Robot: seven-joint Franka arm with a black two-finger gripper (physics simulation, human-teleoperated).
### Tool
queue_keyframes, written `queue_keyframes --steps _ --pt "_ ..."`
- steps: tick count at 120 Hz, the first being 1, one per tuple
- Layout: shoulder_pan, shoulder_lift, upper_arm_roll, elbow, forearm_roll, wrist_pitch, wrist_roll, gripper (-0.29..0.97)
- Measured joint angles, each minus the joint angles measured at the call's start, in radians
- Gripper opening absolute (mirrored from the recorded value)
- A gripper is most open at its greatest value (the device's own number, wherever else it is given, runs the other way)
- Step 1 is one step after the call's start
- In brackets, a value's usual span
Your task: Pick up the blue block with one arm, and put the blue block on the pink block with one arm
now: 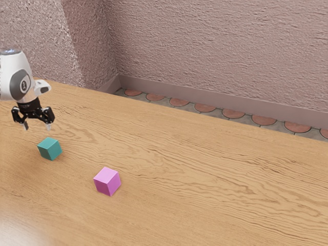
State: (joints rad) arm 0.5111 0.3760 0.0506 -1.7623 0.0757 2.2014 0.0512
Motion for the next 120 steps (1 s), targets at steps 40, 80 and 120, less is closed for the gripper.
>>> queue_keyframes --steps 40,80,120 --pt "0.004 0.071 0.002 0.003 -0.020 0.160 0.117 0.68" --pt "0.007 0.086 0.007 0.006 -0.032 0.202 0.198 0.68" --pt "0.016 0.097 0.016 -0.036 -0.066 0.186 0.254 0.68"
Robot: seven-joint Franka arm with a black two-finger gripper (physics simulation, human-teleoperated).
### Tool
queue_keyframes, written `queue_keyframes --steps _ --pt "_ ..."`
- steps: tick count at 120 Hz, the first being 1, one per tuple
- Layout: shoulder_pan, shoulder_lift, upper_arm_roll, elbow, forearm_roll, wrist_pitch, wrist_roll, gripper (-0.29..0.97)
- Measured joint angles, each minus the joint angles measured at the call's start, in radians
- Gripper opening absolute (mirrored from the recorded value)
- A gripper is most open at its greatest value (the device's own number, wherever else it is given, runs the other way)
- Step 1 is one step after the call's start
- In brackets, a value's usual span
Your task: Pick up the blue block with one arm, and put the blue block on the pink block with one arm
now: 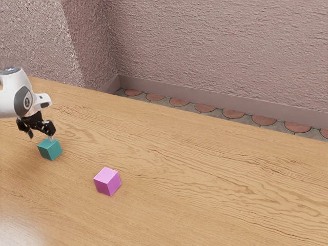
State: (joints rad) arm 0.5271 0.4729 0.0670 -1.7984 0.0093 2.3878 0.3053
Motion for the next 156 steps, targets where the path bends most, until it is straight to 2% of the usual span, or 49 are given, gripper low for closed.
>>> queue_keyframes --steps 40,91,96,110,120,128,141,156 --pt "-0.002 -0.052 -0.025 -0.129 -0.044 0.031 0.041 0.68" --pt "-0.001 -0.020 -0.030 -0.132 -0.064 0.073 0.068 0.68" --pt "-0.001 -0.021 -0.030 -0.133 -0.075 0.073 0.070 0.64" --pt "-0.001 -0.022 -0.030 -0.134 -0.094 0.072 0.075 0.44" --pt "-0.001 -0.031 -0.030 -0.135 -0.098 0.071 0.075 0.38" --pt "-0.001 -0.094 -0.053 -0.154 -0.098 0.070 0.070 0.36" --pt "-0.060 -0.328 -0.098 -0.330 -0.091 0.073 0.025 0.34" --pt "-0.106 -0.458 -0.158 -0.427 -0.084 0.073 -0.046 0.33"
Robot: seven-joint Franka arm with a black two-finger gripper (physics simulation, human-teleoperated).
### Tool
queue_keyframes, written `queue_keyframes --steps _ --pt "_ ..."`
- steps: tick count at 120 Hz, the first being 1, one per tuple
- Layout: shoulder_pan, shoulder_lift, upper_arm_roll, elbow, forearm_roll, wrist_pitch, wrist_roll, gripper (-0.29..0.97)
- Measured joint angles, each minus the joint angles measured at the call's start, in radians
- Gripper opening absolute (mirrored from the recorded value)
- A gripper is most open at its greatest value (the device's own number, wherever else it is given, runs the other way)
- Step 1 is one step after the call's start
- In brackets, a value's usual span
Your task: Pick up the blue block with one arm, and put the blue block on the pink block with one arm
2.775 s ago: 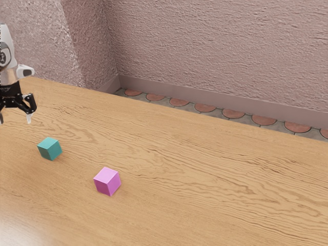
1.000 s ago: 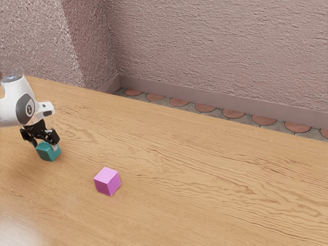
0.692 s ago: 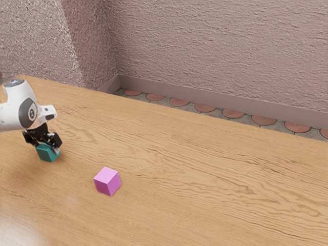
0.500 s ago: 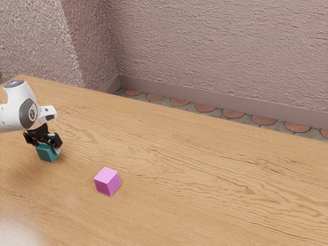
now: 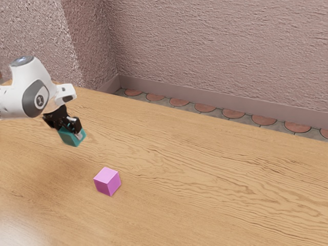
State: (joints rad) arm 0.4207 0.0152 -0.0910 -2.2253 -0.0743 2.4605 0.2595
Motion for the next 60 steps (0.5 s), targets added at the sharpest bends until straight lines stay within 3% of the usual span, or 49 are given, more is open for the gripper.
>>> queue_keyframes --steps 12,21,60 --pt "-0.057 -0.099 -0.023 -0.069 0.003 -0.008 -0.061 0.33" --pt "-0.042 -0.144 -0.040 -0.091 0.005 -0.023 -0.102 0.33" --pt "-0.083 -0.116 -0.153 -0.107 0.004 -0.076 -0.275 0.35"
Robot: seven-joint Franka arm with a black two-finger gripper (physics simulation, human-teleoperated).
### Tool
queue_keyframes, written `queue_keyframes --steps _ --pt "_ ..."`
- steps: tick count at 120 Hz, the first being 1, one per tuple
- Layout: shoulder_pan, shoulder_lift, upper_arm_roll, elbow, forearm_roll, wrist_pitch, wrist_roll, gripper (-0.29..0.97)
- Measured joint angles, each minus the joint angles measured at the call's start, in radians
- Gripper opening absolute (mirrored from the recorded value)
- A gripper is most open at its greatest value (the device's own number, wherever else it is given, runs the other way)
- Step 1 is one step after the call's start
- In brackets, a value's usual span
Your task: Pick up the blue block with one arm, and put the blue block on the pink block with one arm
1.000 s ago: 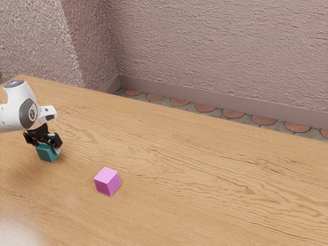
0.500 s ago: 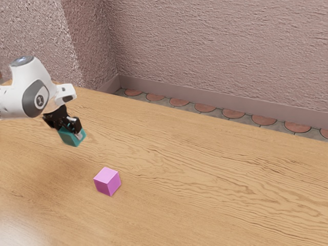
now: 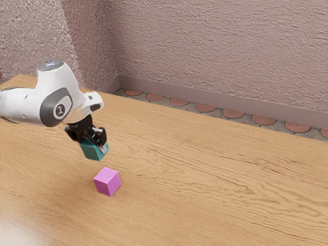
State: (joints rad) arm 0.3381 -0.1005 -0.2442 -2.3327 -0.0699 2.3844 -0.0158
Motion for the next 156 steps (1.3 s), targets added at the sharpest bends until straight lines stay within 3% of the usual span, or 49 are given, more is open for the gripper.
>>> queue_keyframes --steps 51,85,121,156 --pt "0.002 0.018 -0.060 -0.081 0.001 -0.019 -0.183 0.35" --pt "0.014 0.046 -0.063 -0.071 0.127 0.047 -0.214 0.35" --pt "0.006 0.039 -0.093 -0.081 0.105 0.075 -0.236 0.36" --pt "0.011 0.035 -0.095 -0.089 0.145 0.086 -0.223 0.36"
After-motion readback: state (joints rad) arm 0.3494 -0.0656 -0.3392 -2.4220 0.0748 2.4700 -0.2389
